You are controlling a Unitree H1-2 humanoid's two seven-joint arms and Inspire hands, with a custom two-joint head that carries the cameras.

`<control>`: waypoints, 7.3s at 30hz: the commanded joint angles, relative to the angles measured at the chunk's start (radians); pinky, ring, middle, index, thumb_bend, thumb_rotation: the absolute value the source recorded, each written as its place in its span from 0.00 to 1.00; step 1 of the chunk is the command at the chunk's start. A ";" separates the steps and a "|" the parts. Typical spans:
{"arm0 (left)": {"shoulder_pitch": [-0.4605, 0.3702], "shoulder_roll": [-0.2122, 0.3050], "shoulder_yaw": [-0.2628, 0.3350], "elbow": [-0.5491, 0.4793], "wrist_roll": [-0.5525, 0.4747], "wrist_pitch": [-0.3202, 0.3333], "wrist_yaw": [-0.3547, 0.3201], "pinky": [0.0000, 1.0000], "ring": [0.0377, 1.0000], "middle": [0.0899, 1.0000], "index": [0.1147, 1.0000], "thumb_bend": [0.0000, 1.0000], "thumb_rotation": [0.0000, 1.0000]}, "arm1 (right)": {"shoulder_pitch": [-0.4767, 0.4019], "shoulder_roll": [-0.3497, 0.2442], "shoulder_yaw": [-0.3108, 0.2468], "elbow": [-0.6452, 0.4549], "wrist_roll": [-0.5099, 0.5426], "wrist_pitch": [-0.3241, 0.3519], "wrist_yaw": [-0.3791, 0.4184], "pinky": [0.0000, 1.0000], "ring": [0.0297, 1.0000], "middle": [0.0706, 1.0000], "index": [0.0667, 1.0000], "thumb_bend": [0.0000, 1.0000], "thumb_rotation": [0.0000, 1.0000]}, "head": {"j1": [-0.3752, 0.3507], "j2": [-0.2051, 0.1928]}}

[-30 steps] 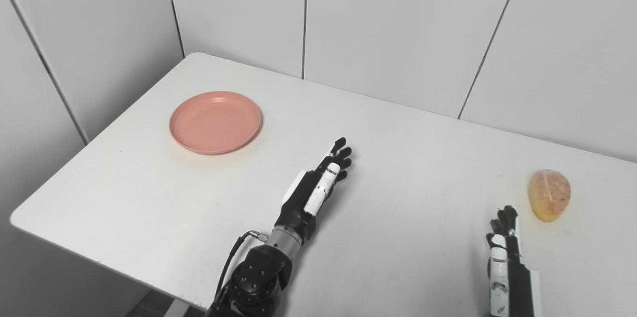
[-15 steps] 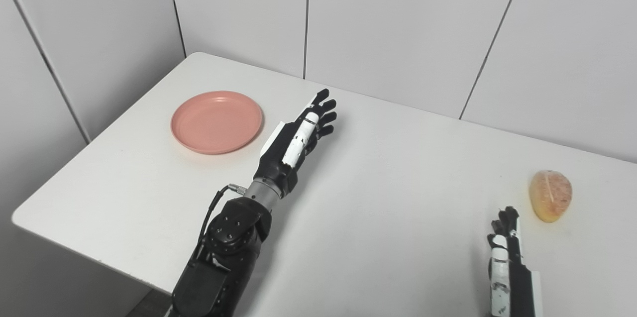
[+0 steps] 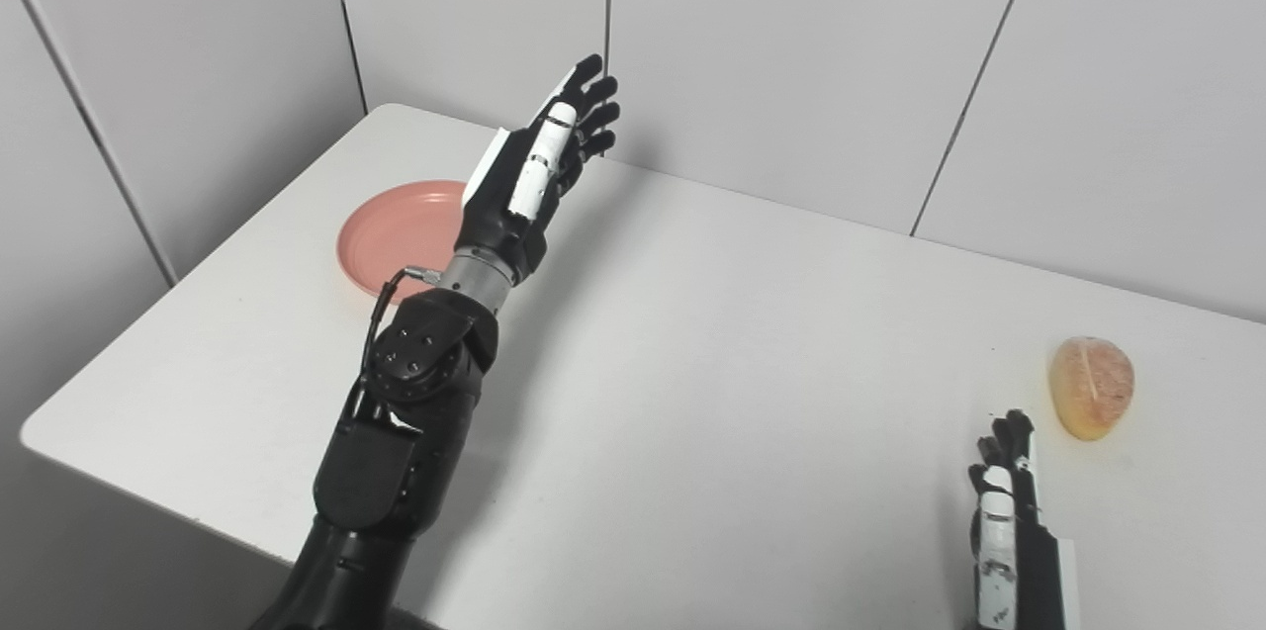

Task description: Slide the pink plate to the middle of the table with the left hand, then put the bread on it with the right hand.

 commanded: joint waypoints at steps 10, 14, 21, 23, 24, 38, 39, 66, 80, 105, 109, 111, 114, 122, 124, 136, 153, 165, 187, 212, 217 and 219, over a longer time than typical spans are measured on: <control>-0.106 0.081 0.080 0.008 -0.034 0.013 0.038 0.94 0.94 0.94 0.93 0.40 1.00 | -0.004 -0.009 -0.011 0.003 -0.004 -0.001 0.001 1.00 1.00 1.00 1.00 0.15 1.00 | 0.008 0.001; -0.131 0.111 0.112 0.028 -0.037 0.014 0.053 0.92 0.92 0.92 0.90 0.39 1.00 | -0.005 -0.011 -0.010 0.002 -0.011 -0.003 0.001 1.00 1.00 1.00 1.00 0.14 1.00 | 0.006 0.004; -0.166 0.157 0.155 0.102 -0.048 -0.011 0.071 0.85 0.88 0.89 0.87 0.37 1.00 | -0.005 -0.015 -0.010 0.004 -0.014 -0.007 0.002 1.00 1.00 1.00 1.00 0.15 1.00 | 0.013 0.005; -0.175 0.164 0.177 0.120 -0.067 -0.010 0.075 0.85 0.86 0.87 0.85 0.37 1.00 | -0.003 -0.016 -0.011 0.000 -0.015 -0.004 0.001 1.00 1.00 1.00 1.00 0.15 1.00 | 0.006 0.013; -0.179 0.167 0.185 0.126 -0.077 -0.009 0.077 0.85 0.86 0.87 0.84 0.37 1.00 | -0.002 -0.016 -0.011 -0.003 -0.014 -0.001 0.002 1.00 1.00 1.00 1.00 0.16 1.00 | 0.006 0.013; -0.179 0.214 0.270 0.239 -0.150 -0.027 0.091 0.86 0.87 0.87 0.86 0.38 1.00 | -0.007 -0.029 -0.025 0.008 -0.001 -0.008 0.004 1.00 1.00 1.00 1.00 0.15 1.00 | 0.030 0.017; -0.180 0.213 0.276 0.244 -0.157 -0.027 0.091 0.86 0.87 0.87 0.86 0.38 1.00 | -0.007 -0.029 -0.027 0.008 0.002 -0.006 0.004 1.00 1.00 1.00 1.00 0.16 1.00 | 0.030 0.017; -0.150 0.289 0.344 0.398 -0.212 -0.105 0.091 0.87 0.89 0.88 0.87 0.39 1.00 | -0.014 -0.037 -0.036 0.015 0.018 -0.010 0.017 1.00 1.00 1.00 1.00 0.15 1.00 | 0.046 0.024; -0.139 0.312 0.350 0.439 -0.217 -0.129 0.109 0.88 0.88 0.87 0.86 0.39 1.00 | -0.019 -0.041 -0.040 0.021 0.024 -0.008 0.020 1.00 1.00 1.00 1.00 0.15 1.00 | 0.054 0.017; -0.143 0.330 0.353 0.585 -0.220 -0.151 0.108 0.87 0.89 0.87 0.86 0.38 1.00 | -0.012 -0.034 -0.043 -0.012 0.030 0.021 0.014 1.00 1.00 1.00 1.00 0.14 1.00 | 0.064 0.021; -0.154 0.328 0.362 0.621 -0.246 -0.148 0.096 0.88 0.89 0.88 0.87 0.37 1.00 | -0.013 -0.028 -0.046 -0.010 0.032 0.018 0.009 1.00 1.00 1.00 1.00 0.14 1.00 | 0.064 0.021; -0.156 0.329 0.363 0.637 -0.255 -0.152 0.092 0.88 0.90 0.88 0.87 0.37 1.00 | -0.011 -0.027 -0.045 -0.017 0.025 0.024 0.007 1.00 1.00 1.00 1.00 0.13 1.00 | 0.063 0.020; -0.156 0.330 0.363 0.660 -0.268 -0.157 0.087 0.88 0.89 0.88 0.88 0.38 1.00 | -0.009 -0.027 -0.043 -0.024 0.016 0.028 0.005 1.00 1.00 1.00 1.00 0.13 1.00 | 0.064 0.019; -0.147 0.324 0.356 0.684 -0.276 -0.156 0.082 0.88 0.89 0.89 0.88 0.38 1.00 | -0.007 -0.025 -0.043 -0.030 0.033 0.034 0.009 1.00 1.00 1.00 1.00 0.13 1.00 | 0.064 0.022; -0.145 0.322 0.353 0.683 -0.279 -0.156 0.083 0.88 0.89 0.89 0.88 0.37 1.00 | -0.006 -0.025 -0.043 -0.034 0.033 0.038 0.008 1.00 1.00 1.00 1.00 0.13 1.00 | 0.065 0.023; -0.134 0.309 0.341 0.689 -0.280 -0.159 0.087 0.90 0.90 0.89 0.87 0.37 1.00 | -0.004 -0.022 -0.044 -0.038 0.022 0.036 0.000 1.00 1.00 1.00 1.00 0.13 1.00 | 0.064 0.032; -0.121 0.298 0.317 0.740 -0.274 -0.208 0.081 0.89 0.89 0.88 0.86 0.35 1.00 | -0.003 -0.026 -0.045 -0.047 0.018 0.030 0.004 1.00 1.00 1.00 1.00 0.14 1.00 | 0.062 0.047; -0.112 0.298 0.310 0.770 -0.277 -0.226 0.068 0.87 0.89 0.88 0.87 0.33 1.00 | -0.005 -0.022 -0.047 -0.047 0.029 0.035 0.003 1.00 1.00 1.00 0.99 0.14 1.00 | 0.056 0.055; -0.101 0.237 0.250 0.716 -0.304 -0.146 0.010 0.86 0.89 0.89 0.89 0.35 1.00 | -0.011 -0.013 -0.034 -0.027 0.000 0.022 -0.002 1.00 0.99 1.00 0.99 0.17 1.00 | -0.001 0.084; -0.134 0.133 0.058 0.727 -0.227 -0.131 -0.078 0.87 0.88 0.87 0.85 0.38 1.00 | -0.010 0.028 -0.013 -0.014 -0.023 0.009 -0.008 1.00 0.99 0.99 0.99 0.23 1.00 | -0.053 0.111; -0.138 0.106 0.020 0.726 -0.210 -0.128 -0.087 0.86 0.88 0.88 0.86 0.38 1.00 | -0.006 0.041 -0.008 -0.031 -0.043 0.029 -0.021 1.00 0.98 0.98 0.97 0.22 1.00 | -0.079 0.120; -0.137 0.096 0.007 0.717 -0.203 -0.126 -0.092 0.86 0.88 0.88 0.86 0.39 1.00 | -0.005 0.042 -0.004 -0.035 -0.054 0.030 -0.023 0.97 0.97 0.97 0.97 0.22 1.00 | -0.089 0.123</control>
